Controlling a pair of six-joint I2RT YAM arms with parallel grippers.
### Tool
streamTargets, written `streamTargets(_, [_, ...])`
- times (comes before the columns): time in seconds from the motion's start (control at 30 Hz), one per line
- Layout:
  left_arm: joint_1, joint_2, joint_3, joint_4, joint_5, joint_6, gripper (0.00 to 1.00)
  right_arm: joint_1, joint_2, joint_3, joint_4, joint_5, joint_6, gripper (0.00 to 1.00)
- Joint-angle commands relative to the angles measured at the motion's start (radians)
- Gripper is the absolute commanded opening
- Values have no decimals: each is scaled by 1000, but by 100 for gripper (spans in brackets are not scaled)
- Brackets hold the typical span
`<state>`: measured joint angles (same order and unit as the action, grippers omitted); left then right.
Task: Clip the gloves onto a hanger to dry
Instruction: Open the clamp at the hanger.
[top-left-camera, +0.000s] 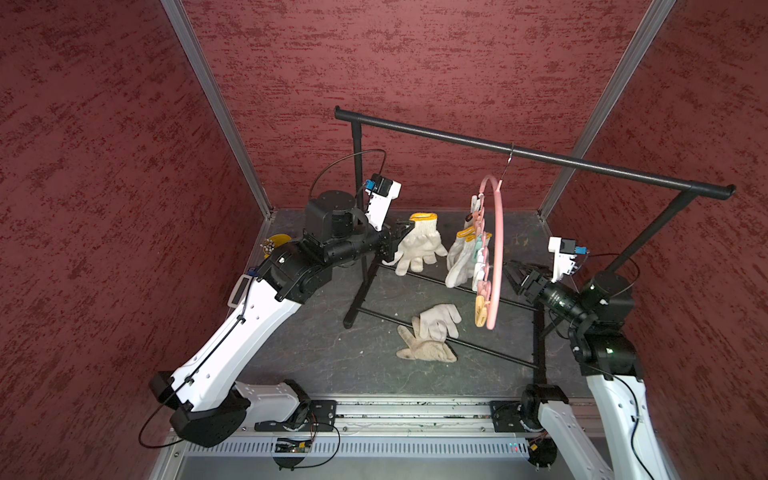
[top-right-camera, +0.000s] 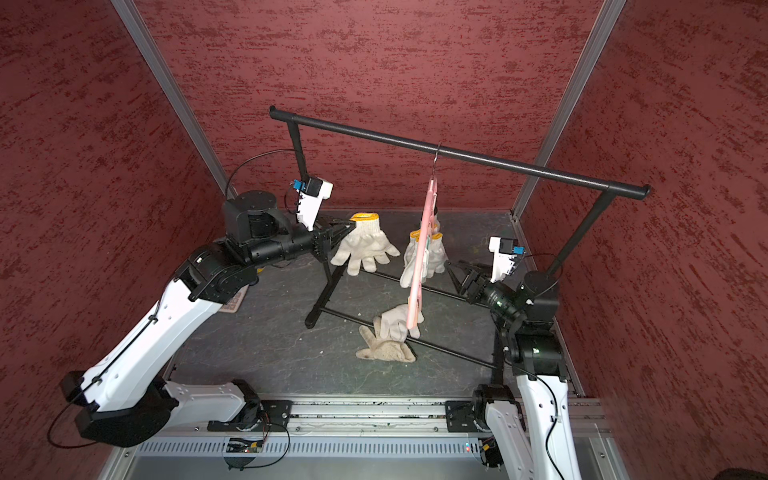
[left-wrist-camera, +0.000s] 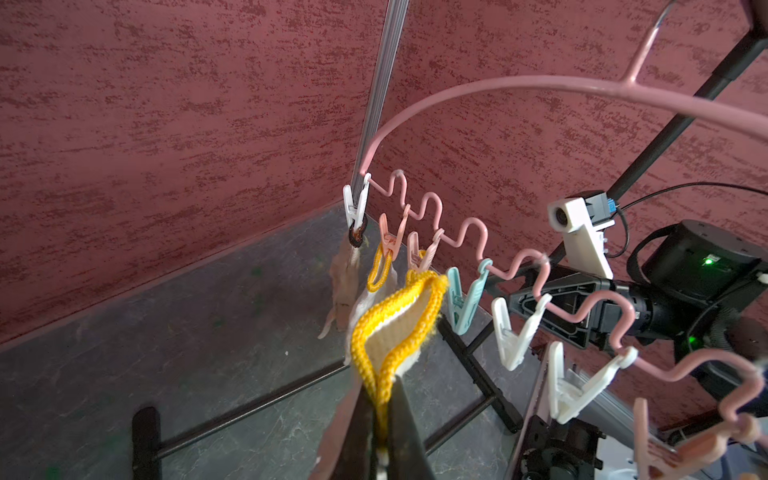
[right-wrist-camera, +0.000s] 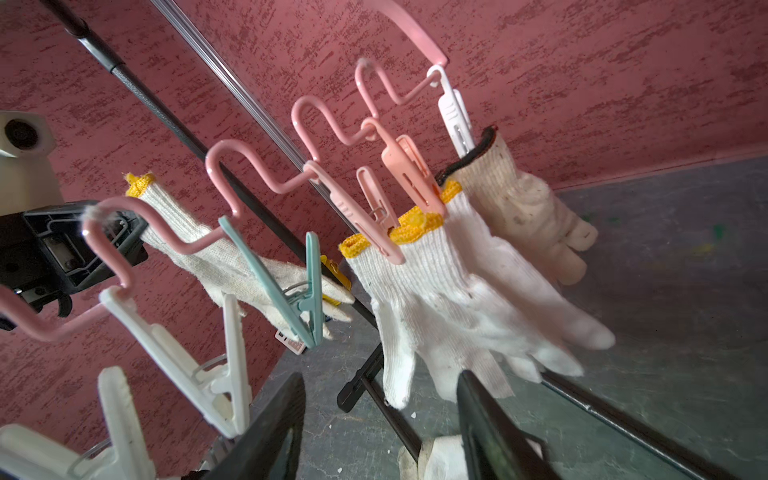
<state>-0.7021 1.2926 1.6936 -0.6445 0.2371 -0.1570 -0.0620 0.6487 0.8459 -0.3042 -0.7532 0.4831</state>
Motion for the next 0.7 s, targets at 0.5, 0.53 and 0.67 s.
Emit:
streamTargets(0.5, [-51,131,56,-28,74,-160,0,-2,70,64,152,-168,60,58])
streamTargets(0.53, [-51,139,59,-25,79,-165,0,-2,74,61,157,-172,64,58])
streamTargets(0.67, [-52,167,72,-11,100,-181,0,0,80,43,201,-181,91,58])
